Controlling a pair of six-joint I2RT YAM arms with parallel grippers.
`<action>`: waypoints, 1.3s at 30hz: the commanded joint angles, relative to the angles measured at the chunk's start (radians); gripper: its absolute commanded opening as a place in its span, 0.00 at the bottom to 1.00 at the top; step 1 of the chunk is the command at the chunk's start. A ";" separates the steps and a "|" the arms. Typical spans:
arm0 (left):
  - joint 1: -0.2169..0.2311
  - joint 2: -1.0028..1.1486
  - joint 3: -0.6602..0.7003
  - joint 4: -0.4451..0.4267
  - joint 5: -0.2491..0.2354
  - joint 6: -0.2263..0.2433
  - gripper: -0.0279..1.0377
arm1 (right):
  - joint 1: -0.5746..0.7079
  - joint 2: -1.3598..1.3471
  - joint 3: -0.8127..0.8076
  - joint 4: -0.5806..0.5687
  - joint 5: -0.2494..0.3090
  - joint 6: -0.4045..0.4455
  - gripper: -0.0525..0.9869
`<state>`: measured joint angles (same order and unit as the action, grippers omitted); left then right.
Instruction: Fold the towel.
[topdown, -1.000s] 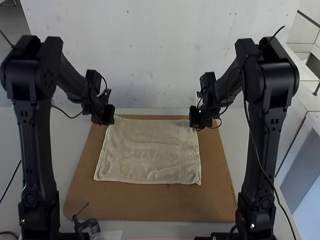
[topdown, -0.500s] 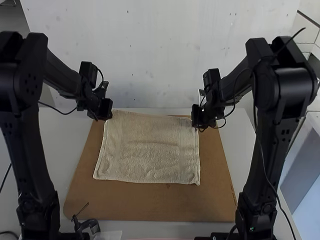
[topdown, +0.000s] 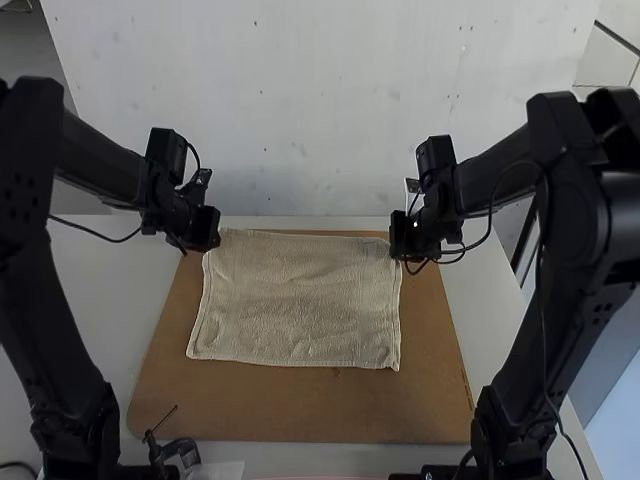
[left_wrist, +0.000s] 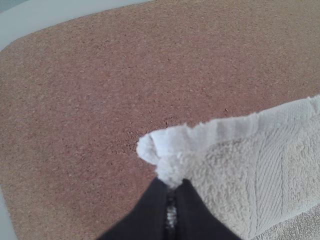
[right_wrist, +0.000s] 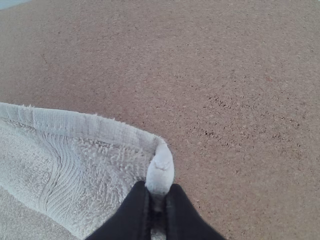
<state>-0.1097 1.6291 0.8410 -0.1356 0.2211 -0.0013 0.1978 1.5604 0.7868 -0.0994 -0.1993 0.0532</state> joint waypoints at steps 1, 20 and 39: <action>0.002 -0.075 -0.025 -0.010 -0.002 0.000 0.04 | -0.009 -0.077 -0.024 -0.014 -0.006 0.008 0.07; -0.012 -0.337 -0.172 -0.113 -0.014 0.000 0.04 | 0.002 -0.387 -0.173 -0.137 -0.008 0.011 0.07; -0.054 -0.422 -0.224 -0.190 -0.068 0.006 0.04 | -0.003 -0.451 -0.287 -0.154 -0.005 0.016 0.07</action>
<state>-0.1604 1.1965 0.6186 -0.3290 0.1947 -0.0010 0.1989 1.0813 0.5041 -0.2649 -0.2245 0.0605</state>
